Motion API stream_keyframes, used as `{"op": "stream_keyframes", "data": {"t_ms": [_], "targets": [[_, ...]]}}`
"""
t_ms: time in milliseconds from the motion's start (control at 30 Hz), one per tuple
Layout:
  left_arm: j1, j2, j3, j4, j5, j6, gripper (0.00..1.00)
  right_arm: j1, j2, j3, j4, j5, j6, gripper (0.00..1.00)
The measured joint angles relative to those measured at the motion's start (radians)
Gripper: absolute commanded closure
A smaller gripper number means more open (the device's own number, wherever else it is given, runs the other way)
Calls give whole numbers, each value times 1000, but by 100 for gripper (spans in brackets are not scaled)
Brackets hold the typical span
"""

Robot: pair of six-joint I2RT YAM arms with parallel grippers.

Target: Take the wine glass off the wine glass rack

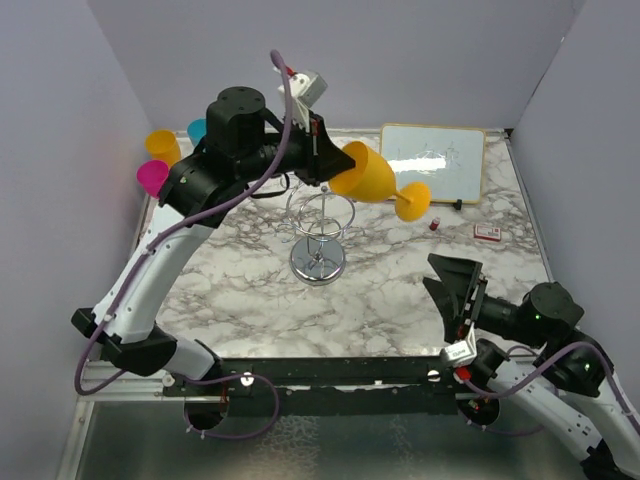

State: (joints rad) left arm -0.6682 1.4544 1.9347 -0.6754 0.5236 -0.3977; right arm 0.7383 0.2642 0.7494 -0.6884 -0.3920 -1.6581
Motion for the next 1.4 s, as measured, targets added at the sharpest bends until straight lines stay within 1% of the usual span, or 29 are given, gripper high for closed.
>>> {"op": "stream_keyframes", "data": {"t_ms": [100, 267, 333, 400, 533, 567, 700, 900, 1033, 1233, 1400], "targets": [[0, -39, 26, -2, -195, 48, 100, 0, -35, 2, 0, -4, 71, 1], [8, -84, 27, -29, -625, 140, 100, 0, -83, 35, 10, -54, 213, 1], [47, -72, 36, -57, -737, 180, 100, 0, -84, 57, 24, -77, 280, 1], [121, -46, 51, -80, -795, 201, 100, 0, -82, 73, 40, -97, 352, 1], [354, 34, 44, -113, -853, 207, 100, 0, -50, 93, 96, -123, 547, 1], [395, 47, 27, -115, -861, 202, 100, 0, -35, 97, 117, -127, 605, 1], [503, 73, -70, -115, -863, 168, 100, 0, 32, 101, 206, -153, 831, 1], [582, 119, -228, -80, -864, 127, 100, 0, 135, 133, 283, -155, 1093, 1], [625, 163, -309, -50, -856, 111, 100, 0, 212, 185, 307, -88, 1255, 1], [700, 250, -317, -6, -843, 91, 100, 0, 330, 263, 295, 82, 1461, 1], [713, 324, -315, 16, -822, 77, 100, 0, 388, 273, 286, 165, 1547, 1]]}}
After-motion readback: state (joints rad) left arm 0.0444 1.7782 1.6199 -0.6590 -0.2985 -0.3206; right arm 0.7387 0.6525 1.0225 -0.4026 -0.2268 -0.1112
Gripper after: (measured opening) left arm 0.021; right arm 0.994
